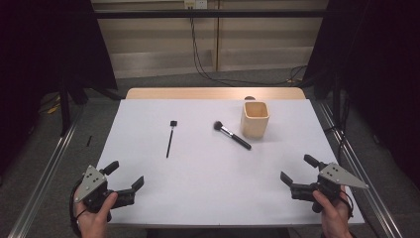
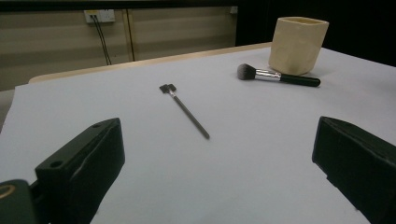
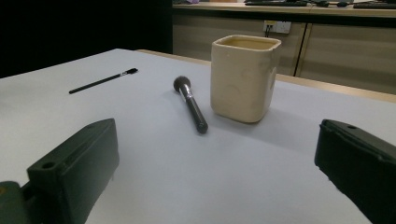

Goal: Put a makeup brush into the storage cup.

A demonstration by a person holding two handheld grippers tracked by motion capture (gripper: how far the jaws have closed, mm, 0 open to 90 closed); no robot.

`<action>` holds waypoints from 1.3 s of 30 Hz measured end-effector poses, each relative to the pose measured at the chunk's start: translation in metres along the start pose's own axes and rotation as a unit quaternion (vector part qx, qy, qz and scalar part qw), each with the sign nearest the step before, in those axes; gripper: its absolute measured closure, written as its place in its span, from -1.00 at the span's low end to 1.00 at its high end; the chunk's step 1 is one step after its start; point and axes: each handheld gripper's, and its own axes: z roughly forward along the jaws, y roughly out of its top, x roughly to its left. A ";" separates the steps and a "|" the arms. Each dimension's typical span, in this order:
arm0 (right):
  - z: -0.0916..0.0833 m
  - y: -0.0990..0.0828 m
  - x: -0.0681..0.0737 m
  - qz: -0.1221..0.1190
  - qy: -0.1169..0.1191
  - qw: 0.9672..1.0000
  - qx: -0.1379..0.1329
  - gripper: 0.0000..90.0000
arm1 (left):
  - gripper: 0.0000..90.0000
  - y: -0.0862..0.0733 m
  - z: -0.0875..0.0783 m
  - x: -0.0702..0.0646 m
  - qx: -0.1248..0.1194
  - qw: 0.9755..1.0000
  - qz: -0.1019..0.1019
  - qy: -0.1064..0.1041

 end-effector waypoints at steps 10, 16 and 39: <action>0.005 -0.002 0.000 0.013 0.001 1.000 0.006 -1.00 | -0.95 0.000 0.002 0.001 0.004 1.000 0.003 -0.003; 0.007 -0.001 0.006 0.000 0.015 1.000 0.011 -1.00 | -0.95 0.000 0.000 0.003 -0.001 1.000 -0.003 -0.001; 0.010 -0.002 0.007 -0.001 0.024 0.999 0.021 -1.00 | -0.93 0.014 0.032 0.003 0.015 1.000 0.019 0.005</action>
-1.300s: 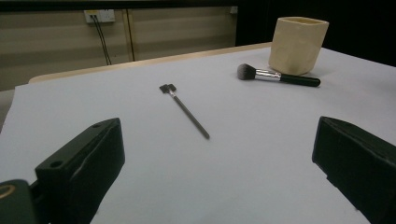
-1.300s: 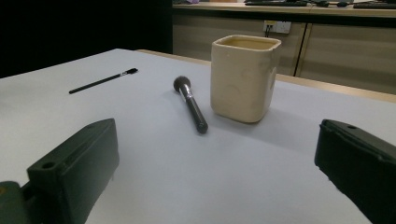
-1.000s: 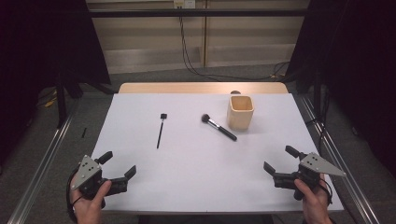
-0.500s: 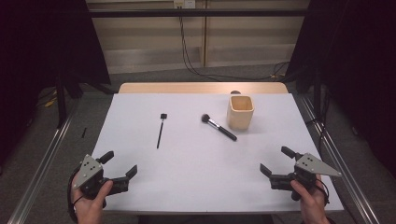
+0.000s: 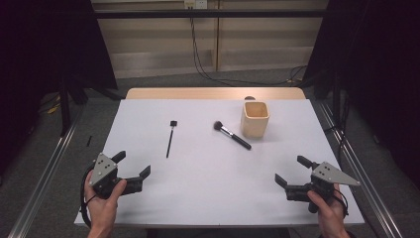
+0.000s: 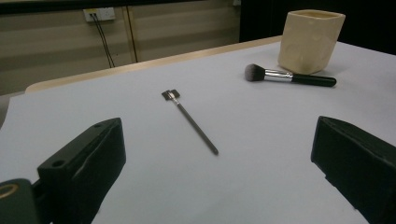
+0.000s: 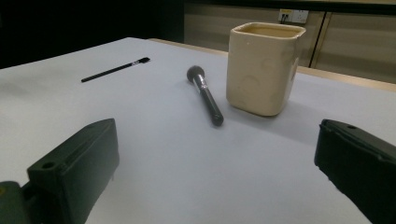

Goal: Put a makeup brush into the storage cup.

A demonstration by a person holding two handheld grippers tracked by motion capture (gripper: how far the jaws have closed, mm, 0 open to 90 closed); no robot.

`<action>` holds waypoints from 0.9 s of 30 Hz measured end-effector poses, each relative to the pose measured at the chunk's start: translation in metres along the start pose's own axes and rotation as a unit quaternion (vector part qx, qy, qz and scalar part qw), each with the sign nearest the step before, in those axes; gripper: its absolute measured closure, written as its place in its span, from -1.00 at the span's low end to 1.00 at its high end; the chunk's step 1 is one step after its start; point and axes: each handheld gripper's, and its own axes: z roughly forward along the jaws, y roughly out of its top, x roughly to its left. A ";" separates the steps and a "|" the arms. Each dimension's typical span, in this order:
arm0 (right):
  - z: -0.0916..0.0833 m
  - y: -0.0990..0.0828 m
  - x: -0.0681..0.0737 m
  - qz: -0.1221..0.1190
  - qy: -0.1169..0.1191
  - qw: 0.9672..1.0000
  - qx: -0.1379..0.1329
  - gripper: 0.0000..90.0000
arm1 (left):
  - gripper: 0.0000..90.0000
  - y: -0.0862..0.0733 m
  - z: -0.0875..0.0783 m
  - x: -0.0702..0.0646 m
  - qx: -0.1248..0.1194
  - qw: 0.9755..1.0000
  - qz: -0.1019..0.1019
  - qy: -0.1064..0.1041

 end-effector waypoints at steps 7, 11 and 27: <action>0.000 0.000 0.000 0.000 0.002 1.000 0.000 -1.00 | -0.93 0.013 0.007 0.003 -0.009 1.000 0.003 -0.001; 0.000 0.000 0.000 0.000 0.003 1.000 0.000 -1.00 | -0.93 0.021 0.014 0.002 -0.008 1.000 0.009 -0.015; 0.000 0.000 0.001 -0.001 0.009 1.000 0.002 -1.00 | -0.93 0.035 0.046 0.005 -0.005 0.999 0.021 -0.024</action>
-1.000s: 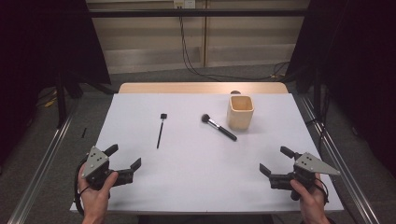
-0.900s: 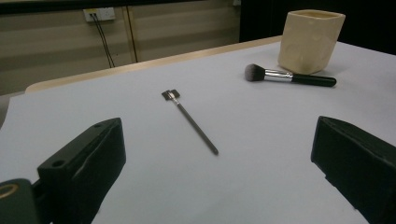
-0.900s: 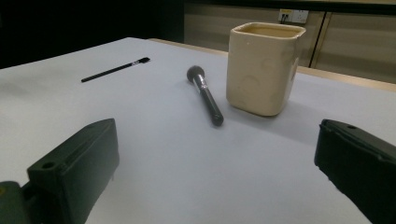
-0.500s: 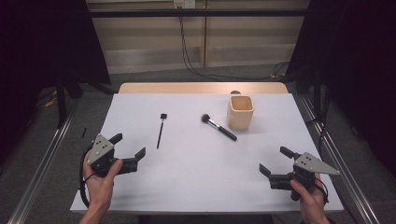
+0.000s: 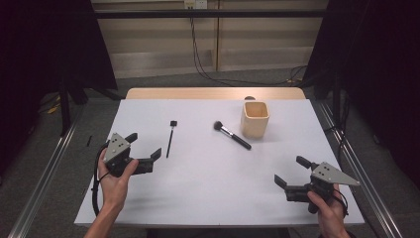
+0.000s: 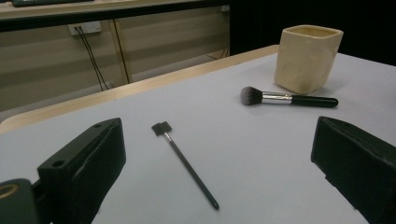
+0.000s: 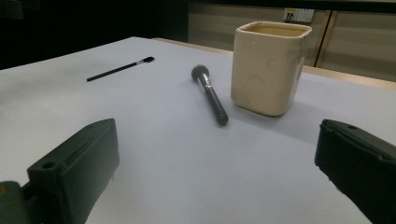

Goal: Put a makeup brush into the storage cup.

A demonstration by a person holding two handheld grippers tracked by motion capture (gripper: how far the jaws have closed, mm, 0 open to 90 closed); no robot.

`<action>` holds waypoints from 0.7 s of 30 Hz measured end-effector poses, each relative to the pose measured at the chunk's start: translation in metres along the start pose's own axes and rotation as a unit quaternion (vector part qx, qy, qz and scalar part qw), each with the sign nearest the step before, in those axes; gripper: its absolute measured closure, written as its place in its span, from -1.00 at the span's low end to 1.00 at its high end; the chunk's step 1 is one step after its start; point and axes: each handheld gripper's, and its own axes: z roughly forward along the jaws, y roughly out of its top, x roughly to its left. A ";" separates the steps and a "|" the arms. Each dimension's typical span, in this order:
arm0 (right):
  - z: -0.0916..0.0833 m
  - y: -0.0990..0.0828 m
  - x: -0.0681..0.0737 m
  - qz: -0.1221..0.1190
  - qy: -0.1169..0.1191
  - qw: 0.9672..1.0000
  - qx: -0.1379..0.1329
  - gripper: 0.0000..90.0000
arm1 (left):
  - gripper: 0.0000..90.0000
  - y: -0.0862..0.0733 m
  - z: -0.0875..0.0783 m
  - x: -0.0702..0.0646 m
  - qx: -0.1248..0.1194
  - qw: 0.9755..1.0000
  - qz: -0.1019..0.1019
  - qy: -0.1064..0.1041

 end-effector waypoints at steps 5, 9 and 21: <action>0.000 0.000 0.000 0.000 0.000 1.000 0.000 -1.00 | -0.93 0.006 0.009 0.004 0.003 1.000 -0.014 -0.005; 0.001 -0.001 -0.001 0.000 0.004 1.000 0.003 -1.00 | -0.93 0.012 0.016 0.006 0.005 1.000 -0.013 0.007; 0.000 -0.001 0.000 0.004 0.004 1.000 0.003 -1.00 | -0.93 0.030 0.039 0.011 0.000 1.000 -0.012 0.018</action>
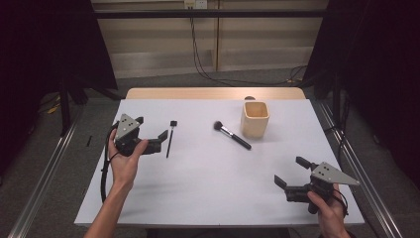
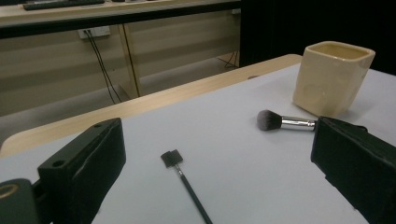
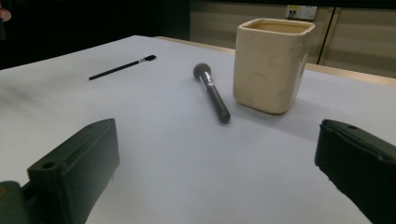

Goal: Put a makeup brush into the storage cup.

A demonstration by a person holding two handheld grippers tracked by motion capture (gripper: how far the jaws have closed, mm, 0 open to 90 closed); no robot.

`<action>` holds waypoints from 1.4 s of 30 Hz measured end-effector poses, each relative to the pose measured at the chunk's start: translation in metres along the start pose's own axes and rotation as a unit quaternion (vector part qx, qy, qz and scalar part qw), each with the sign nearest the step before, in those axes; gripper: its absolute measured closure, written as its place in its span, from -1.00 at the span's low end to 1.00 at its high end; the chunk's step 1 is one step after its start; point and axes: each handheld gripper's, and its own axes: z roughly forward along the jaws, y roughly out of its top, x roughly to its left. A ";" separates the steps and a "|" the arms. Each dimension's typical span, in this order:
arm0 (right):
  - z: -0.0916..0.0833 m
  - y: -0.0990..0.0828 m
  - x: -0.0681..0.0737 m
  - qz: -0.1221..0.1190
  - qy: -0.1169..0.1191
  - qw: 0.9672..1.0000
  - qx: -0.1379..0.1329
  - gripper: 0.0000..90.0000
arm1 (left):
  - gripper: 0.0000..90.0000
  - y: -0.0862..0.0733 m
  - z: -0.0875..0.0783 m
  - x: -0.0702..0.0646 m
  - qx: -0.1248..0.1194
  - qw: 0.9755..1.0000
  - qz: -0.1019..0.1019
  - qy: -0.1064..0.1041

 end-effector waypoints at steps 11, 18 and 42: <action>0.001 0.000 0.000 -0.003 0.000 1.000 0.001 -1.00 | -0.93 -0.004 0.017 0.015 0.006 1.000 -0.029 0.006; 0.001 0.000 0.000 -0.002 0.000 1.000 0.002 -1.00 | -0.93 -0.001 0.027 0.018 0.016 0.999 -0.028 0.005; 0.001 0.000 0.000 -0.001 0.000 1.000 0.004 -1.00 | -0.92 0.011 0.047 0.018 0.124 0.992 -0.013 0.004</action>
